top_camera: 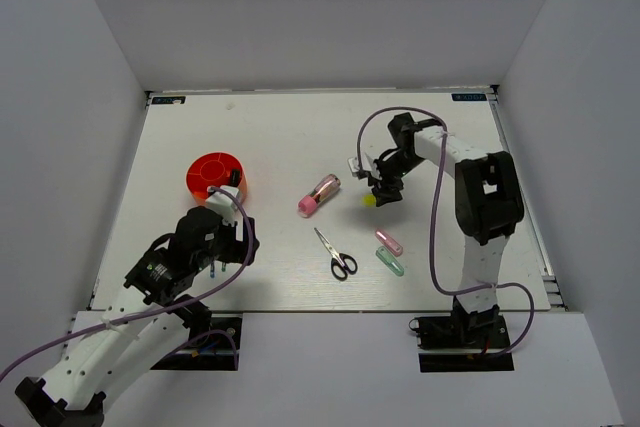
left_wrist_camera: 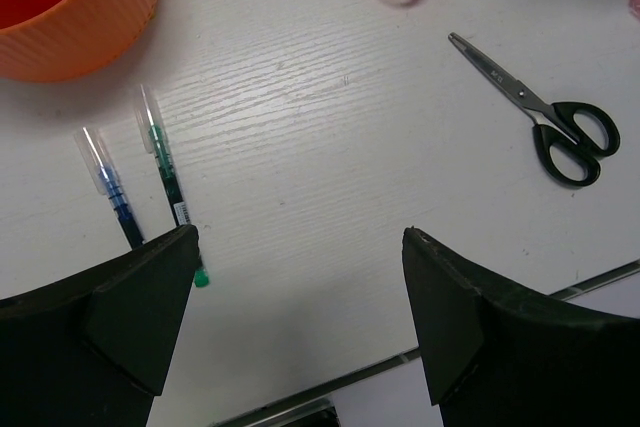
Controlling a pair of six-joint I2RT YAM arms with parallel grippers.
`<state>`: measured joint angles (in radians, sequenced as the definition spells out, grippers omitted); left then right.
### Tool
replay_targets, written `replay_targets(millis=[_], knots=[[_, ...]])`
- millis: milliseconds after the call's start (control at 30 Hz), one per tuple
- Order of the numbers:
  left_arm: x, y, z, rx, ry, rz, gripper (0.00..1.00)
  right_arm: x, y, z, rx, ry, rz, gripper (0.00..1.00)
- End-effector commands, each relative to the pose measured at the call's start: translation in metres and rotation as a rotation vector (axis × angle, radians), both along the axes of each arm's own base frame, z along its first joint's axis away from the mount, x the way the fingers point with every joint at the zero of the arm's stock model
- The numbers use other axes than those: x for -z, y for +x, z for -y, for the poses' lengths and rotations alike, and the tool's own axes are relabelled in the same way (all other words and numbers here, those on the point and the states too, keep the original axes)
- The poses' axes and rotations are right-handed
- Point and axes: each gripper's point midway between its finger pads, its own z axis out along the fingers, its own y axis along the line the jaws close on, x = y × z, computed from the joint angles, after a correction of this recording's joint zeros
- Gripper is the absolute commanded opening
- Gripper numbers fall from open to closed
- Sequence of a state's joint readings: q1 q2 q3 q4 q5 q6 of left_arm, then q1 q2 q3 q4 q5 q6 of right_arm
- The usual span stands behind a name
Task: Sort the stationery into containers
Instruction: Pick up the pen from the center of the board.
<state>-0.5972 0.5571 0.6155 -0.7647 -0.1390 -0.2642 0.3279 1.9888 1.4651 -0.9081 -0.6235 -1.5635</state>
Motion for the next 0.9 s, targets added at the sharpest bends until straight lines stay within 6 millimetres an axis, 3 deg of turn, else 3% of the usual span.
replay_targets(millis=[0, 500, 867], knots=[[0.0, 0.0, -0.001, -0.007, -0.013, 0.0, 0.93, 0.001, 0.009, -0.004, -0.002, -0.039, 0.02, 0.68], [-0.001, -0.001, 0.0, -0.004, -0.021, 0.005, 0.93, 0.031, 0.019, 0.006, -0.007, -0.195, 0.056, 0.67], [-0.004, 0.0, -0.003, -0.018, -0.02, 0.024, 0.93, 0.05, 0.013, 0.017, -0.065, -0.301, 0.077, 0.55]])
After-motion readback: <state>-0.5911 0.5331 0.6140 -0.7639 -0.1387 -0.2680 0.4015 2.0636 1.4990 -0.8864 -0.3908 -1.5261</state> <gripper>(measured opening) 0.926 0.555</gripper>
